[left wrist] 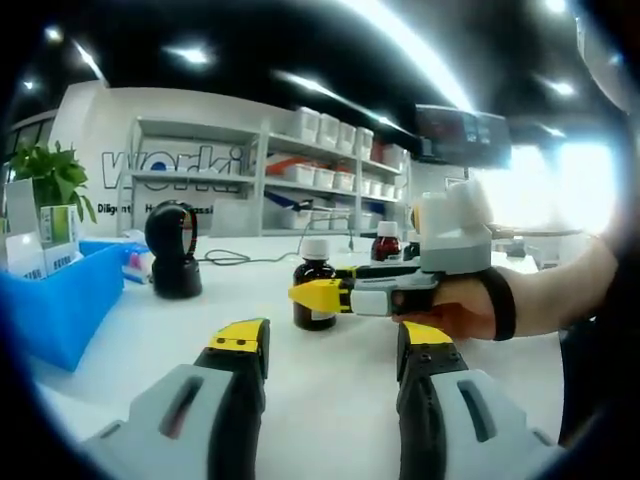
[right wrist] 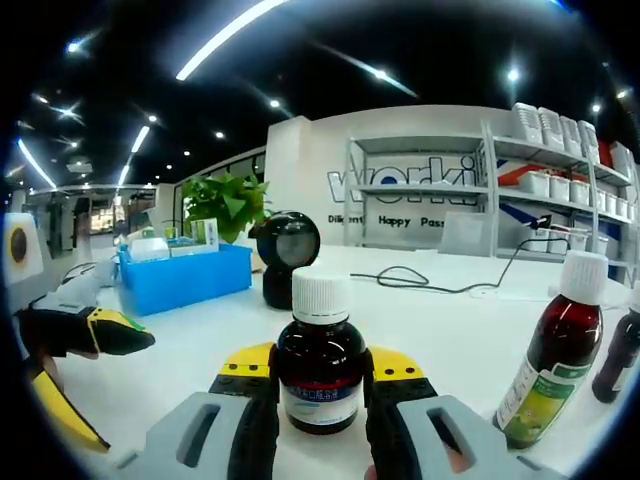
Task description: Rotate the medicine bottle to make it face forward pick up the medicine bottle inspect the drug traceability code place the medicine on the table
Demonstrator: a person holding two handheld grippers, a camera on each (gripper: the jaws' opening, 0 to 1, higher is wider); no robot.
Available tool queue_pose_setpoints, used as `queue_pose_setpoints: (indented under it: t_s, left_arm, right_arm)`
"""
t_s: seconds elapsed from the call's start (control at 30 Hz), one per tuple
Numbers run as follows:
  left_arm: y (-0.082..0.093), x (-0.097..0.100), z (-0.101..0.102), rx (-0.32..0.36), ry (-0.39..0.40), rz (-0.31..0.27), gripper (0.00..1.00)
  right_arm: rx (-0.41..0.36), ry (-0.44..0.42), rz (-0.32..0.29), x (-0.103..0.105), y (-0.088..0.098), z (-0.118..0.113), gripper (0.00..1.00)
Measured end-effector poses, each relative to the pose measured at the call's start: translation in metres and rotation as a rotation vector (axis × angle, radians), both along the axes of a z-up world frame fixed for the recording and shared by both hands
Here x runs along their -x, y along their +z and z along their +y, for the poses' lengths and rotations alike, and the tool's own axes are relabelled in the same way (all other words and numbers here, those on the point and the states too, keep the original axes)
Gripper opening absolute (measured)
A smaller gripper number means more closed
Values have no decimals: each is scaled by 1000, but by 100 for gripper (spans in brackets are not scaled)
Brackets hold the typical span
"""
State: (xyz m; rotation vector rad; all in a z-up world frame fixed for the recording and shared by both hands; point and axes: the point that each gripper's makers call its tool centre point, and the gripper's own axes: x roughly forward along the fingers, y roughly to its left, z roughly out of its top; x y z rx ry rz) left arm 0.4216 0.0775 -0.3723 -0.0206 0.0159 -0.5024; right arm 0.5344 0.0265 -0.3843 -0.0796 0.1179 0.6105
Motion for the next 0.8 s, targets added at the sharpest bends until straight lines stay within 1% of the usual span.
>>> queue_pose_setpoints:
  t_s: [0.03,0.07,0.1,0.13,0.17,0.2,0.47,0.6,0.7,0.77,0.8]
  left_arm:
    - [0,0,0,1,1,1,42]
    - [0,0,0,1,2,2,42]
    - [0,0,0,3,1,1,42]
    - [1,0,0,5,-2,0,42]
    - [1,0,-1,6,-3,0,42]
    - [1,0,-1,5,-3,0,42]
    - [1,-2,3,21,13,7,42]
    - [6,0,2,41,4,-7,42]
    - [6,-1,3,44,14,-7,43]
    - [7,-2,5,52,29,-7,43]
    - [7,-3,6,54,34,-6,43]
  right_arm:
    - [2,8,16,0,0,0,29]
    - [25,19,25,0,0,1,29]
    - [51,29,7,0,2,1,30]
    - [50,36,-14,0,6,2,32]
    - [44,42,-19,1,8,3,40]
    - [40,51,-25,1,11,3,44]
    - [-6,110,4,3,22,-4,44]
    - [-27,155,17,5,29,-6,44]
    - [-1,186,17,5,27,-8,43]
    - [-10,220,40,7,27,-8,43]
    - [-9,237,42,8,28,-8,42]
